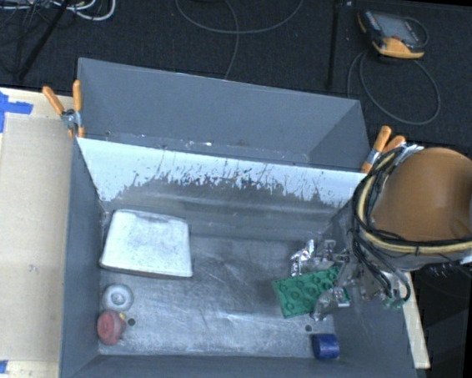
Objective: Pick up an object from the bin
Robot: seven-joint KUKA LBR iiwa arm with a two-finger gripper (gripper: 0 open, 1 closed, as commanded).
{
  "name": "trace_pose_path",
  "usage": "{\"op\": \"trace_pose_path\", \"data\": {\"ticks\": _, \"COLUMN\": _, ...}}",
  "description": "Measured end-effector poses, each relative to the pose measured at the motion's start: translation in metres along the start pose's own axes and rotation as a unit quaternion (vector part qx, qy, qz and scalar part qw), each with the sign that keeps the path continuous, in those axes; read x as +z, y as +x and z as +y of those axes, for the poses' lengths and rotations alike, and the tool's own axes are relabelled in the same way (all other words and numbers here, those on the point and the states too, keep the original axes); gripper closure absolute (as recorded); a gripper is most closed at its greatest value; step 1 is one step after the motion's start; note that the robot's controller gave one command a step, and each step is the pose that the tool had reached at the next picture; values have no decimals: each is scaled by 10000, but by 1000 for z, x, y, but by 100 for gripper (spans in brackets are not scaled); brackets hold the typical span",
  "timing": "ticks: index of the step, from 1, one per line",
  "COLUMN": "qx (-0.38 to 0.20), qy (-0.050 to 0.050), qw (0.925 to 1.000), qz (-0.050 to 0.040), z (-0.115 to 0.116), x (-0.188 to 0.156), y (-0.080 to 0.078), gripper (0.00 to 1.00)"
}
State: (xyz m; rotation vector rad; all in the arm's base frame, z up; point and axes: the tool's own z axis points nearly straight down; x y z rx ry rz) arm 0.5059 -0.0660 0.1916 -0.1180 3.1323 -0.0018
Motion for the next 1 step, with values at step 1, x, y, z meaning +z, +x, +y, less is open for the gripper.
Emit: {"op": "trace_pose_path", "data": {"ticks": 1, "qx": -180, "qy": 4, "qw": 9998, "qz": -9, "z": -3, "x": -129, "y": 4, "gripper": 100}}
